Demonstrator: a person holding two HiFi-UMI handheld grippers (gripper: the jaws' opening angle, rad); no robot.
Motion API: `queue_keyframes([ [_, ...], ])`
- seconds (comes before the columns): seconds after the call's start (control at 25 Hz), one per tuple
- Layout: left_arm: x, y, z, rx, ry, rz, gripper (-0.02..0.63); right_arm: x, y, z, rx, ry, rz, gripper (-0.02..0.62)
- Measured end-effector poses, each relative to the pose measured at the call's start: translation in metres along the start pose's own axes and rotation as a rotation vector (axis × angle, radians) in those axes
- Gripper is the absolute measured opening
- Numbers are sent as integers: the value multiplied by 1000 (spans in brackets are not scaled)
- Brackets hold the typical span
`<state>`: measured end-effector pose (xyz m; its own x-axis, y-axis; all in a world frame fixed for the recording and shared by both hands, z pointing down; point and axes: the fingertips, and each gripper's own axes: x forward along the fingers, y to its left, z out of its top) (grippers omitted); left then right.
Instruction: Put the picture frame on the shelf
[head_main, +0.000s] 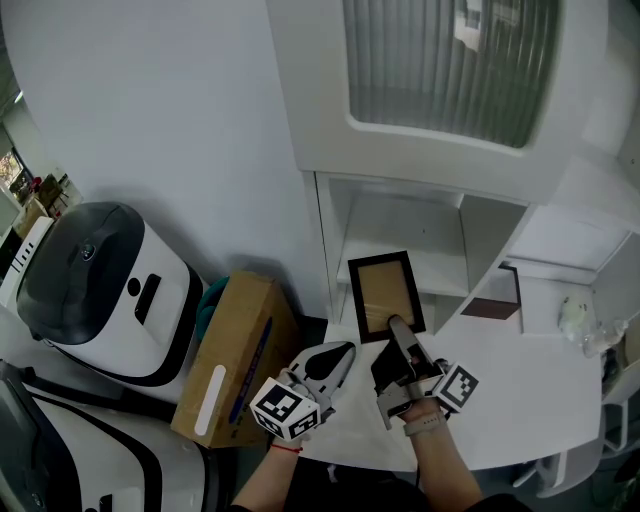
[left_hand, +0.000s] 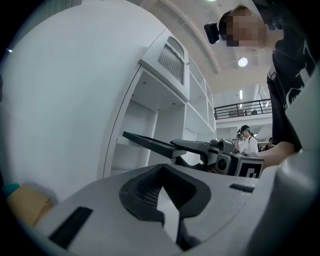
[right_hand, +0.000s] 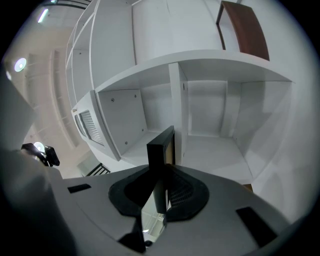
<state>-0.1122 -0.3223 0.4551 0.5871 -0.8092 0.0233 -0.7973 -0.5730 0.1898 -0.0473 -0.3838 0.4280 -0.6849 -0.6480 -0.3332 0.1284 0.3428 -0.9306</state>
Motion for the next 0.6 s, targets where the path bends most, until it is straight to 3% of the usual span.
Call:
queue_keyframes([
  [0.24, 9, 2, -2, -23, 5, -50, 5, 11, -3, 3, 12, -33, -6, 57],
  [0.6, 31, 14, 17, -23, -18, -206, 5, 32, -6, 12, -4, -128, -67, 57],
])
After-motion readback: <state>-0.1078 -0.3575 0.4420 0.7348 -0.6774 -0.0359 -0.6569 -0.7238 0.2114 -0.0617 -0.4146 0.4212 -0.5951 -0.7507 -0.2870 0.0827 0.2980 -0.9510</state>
